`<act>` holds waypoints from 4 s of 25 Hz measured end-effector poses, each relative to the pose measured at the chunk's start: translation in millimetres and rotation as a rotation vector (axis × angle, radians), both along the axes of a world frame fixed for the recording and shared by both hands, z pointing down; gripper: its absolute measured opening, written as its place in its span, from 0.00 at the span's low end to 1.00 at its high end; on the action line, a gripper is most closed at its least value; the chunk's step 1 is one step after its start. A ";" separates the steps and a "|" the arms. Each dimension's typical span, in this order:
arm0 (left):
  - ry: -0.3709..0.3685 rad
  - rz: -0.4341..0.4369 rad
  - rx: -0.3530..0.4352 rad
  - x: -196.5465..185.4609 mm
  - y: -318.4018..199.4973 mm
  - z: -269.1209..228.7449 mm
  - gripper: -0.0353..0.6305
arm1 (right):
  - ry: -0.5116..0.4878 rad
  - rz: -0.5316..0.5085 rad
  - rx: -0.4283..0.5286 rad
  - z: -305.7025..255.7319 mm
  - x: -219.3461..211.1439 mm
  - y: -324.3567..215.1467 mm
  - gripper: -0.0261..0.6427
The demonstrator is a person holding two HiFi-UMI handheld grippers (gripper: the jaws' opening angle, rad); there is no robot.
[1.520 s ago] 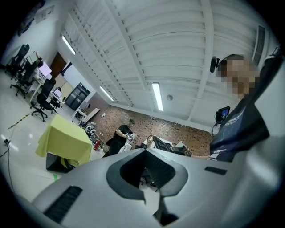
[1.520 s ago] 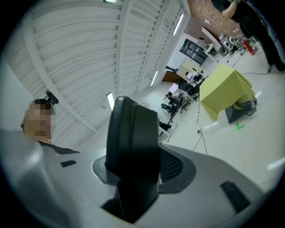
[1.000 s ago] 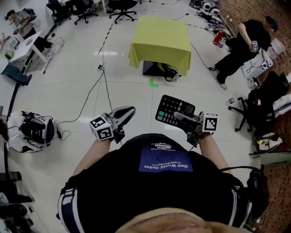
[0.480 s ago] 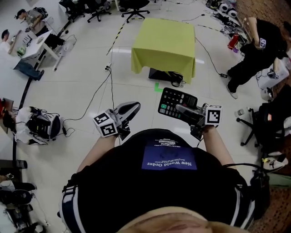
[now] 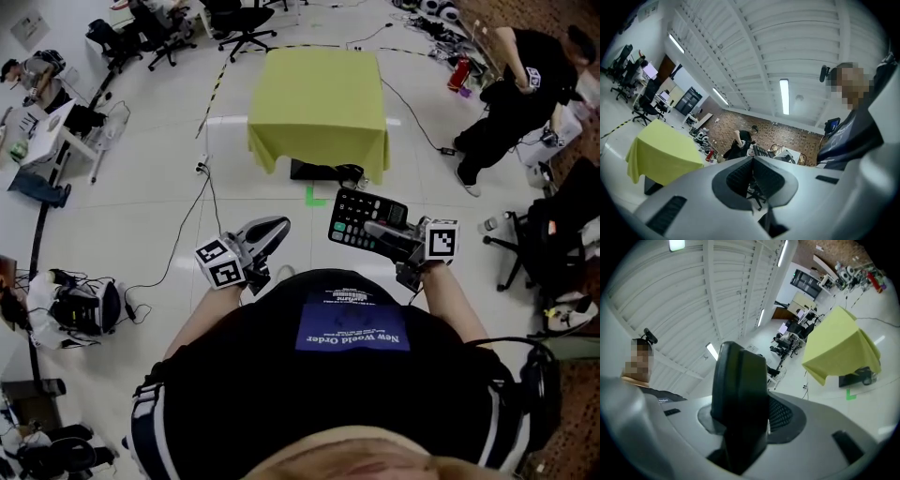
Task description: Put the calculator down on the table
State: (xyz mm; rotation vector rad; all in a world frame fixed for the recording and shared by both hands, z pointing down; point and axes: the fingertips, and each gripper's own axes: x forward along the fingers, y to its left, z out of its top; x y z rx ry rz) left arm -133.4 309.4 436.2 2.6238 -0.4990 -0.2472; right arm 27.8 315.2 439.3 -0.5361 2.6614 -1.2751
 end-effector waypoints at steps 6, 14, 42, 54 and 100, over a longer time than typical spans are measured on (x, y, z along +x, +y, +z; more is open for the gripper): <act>-0.007 0.099 0.062 -39.2 -103.7 -22.3 0.06 | -0.024 0.106 0.012 -30.6 -32.7 -82.8 0.26; 0.015 0.151 0.057 -84.4 -196.2 -19.5 0.06 | 0.023 0.155 -0.023 -17.6 -84.9 -159.3 0.27; -0.065 -0.117 -0.034 66.8 -391.0 -10.7 0.06 | -0.026 -0.127 -0.077 19.9 68.6 -418.1 0.26; -0.011 0.081 0.000 14.2 -566.9 -5.9 0.06 | 0.030 0.053 -0.038 -1.6 13.1 -563.8 0.26; -0.068 0.172 -0.263 115.0 -686.3 110.2 0.06 | 0.367 0.140 -0.441 232.5 232.9 -778.9 0.26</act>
